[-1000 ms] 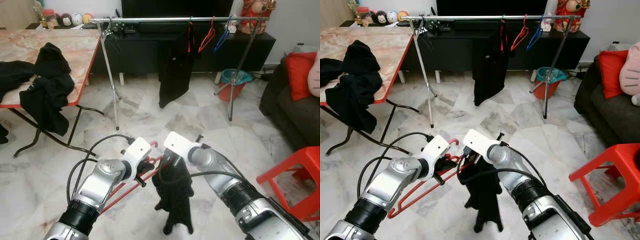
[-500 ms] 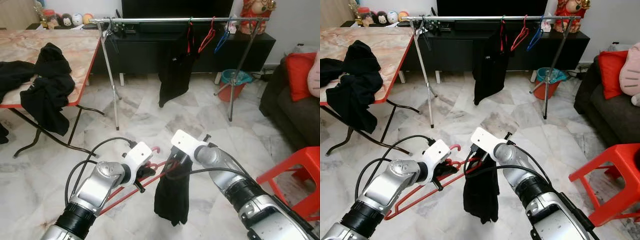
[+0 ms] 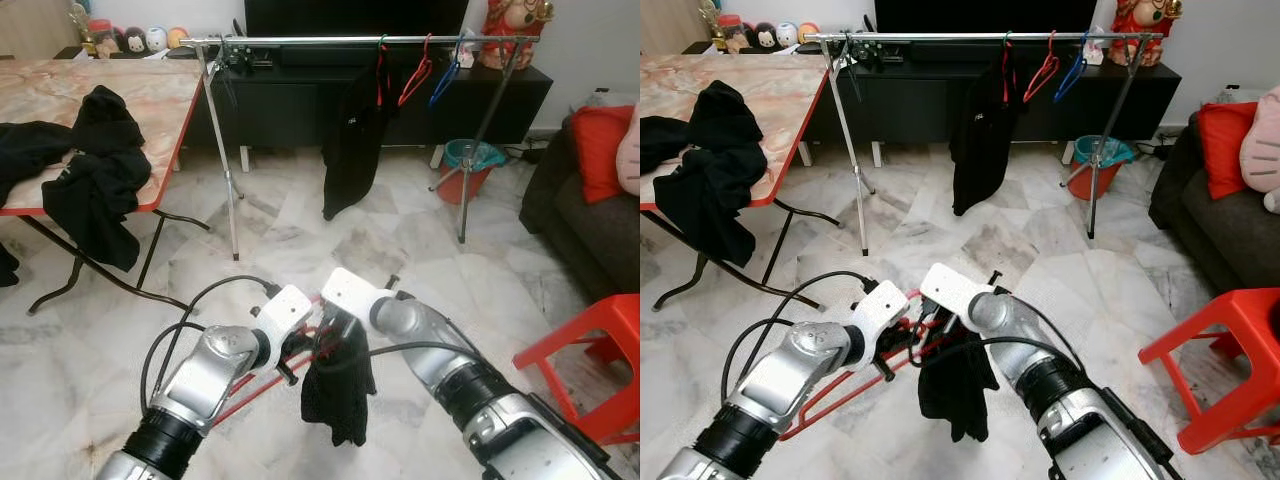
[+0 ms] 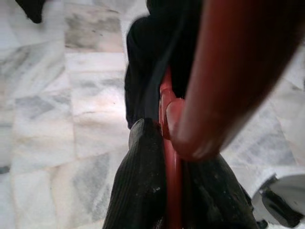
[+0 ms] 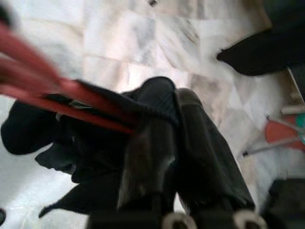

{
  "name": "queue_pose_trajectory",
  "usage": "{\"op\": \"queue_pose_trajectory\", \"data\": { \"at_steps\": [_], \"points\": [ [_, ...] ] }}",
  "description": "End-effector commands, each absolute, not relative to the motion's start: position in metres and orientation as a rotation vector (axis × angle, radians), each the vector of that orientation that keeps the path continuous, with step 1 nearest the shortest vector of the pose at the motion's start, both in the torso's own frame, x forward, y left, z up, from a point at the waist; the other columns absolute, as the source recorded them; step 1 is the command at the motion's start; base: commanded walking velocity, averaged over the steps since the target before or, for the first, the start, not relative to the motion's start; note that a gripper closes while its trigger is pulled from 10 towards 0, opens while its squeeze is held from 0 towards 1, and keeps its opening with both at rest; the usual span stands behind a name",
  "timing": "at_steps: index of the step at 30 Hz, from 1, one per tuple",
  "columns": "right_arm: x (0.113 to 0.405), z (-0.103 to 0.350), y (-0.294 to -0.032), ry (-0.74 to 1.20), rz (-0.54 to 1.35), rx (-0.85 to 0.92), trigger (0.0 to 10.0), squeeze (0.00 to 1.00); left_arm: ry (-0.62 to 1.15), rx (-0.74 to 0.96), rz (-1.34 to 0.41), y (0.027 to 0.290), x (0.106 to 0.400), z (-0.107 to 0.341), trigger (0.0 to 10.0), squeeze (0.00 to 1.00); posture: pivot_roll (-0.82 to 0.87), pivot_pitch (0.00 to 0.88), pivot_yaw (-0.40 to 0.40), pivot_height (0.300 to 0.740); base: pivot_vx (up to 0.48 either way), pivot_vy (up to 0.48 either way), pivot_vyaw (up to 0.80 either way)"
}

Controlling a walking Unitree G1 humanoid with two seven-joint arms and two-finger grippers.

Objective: Hang hanger

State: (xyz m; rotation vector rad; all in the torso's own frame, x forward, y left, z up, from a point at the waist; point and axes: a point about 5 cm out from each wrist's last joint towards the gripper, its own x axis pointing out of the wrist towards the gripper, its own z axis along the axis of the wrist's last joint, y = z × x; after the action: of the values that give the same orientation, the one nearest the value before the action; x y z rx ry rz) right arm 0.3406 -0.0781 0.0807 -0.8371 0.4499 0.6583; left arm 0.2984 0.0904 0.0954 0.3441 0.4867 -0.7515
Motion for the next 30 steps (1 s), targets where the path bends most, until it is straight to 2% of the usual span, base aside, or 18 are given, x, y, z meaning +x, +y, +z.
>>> {"op": "queue_pose_trajectory", "data": {
  "at_steps": [1, 7, 9, 15, 21, 30],
  "points": [
    [0.340, 0.089, -0.068, 0.409, 0.689, -0.837, 10.0, 0.00, 0.464, 0.346, -0.741, 0.087, 0.303, 0.101, 10.0, 0.00, 0.11, 0.000, -0.058, 0.732, 0.000, 0.000, 0.00],
    [0.337, 0.093, -0.059, 0.393, 0.697, -0.827, 10.0, 0.00, 0.494, 0.408, -0.702, 0.088, 0.304, 0.097, 10.0, 0.00, 0.11, 0.000, -0.056, 0.732, 0.000, 0.000, 0.00],
    [0.336, 0.094, -0.055, 0.388, 0.707, -0.826, 10.0, 0.00, 0.531, 0.487, -0.683, 0.096, 0.304, 0.090, 10.0, 0.00, 0.11, 0.000, -0.057, 0.732, 0.000, 0.000, 0.00],
    [0.336, 0.104, -0.046, 0.353, 0.717, -0.817, 10.0, 0.00, 0.624, 0.553, -0.654, 0.105, 0.300, 0.078, 10.0, 0.00, 0.11, 0.000, -0.056, 0.732, 0.000, 0.000, 0.00],
    [0.335, 0.105, -0.044, 0.349, 0.725, -0.818, 10.0, 0.00, 0.604, 0.557, -0.589, 0.110, 0.305, 0.080, 10.0, 0.00, 0.11, 0.000, -0.058, 0.732, 0.000, 0.000, 0.00],
    [0.325, 0.106, -0.032, 0.337, 0.825, -0.806, 10.0, 0.00, 0.498, 0.482, -0.638, 0.097, 0.310, 0.092, 10.0, 0.00, 0.11, 0.000, -0.060, 0.732, 0.000, 0.000, 0.00]
  ]
}}
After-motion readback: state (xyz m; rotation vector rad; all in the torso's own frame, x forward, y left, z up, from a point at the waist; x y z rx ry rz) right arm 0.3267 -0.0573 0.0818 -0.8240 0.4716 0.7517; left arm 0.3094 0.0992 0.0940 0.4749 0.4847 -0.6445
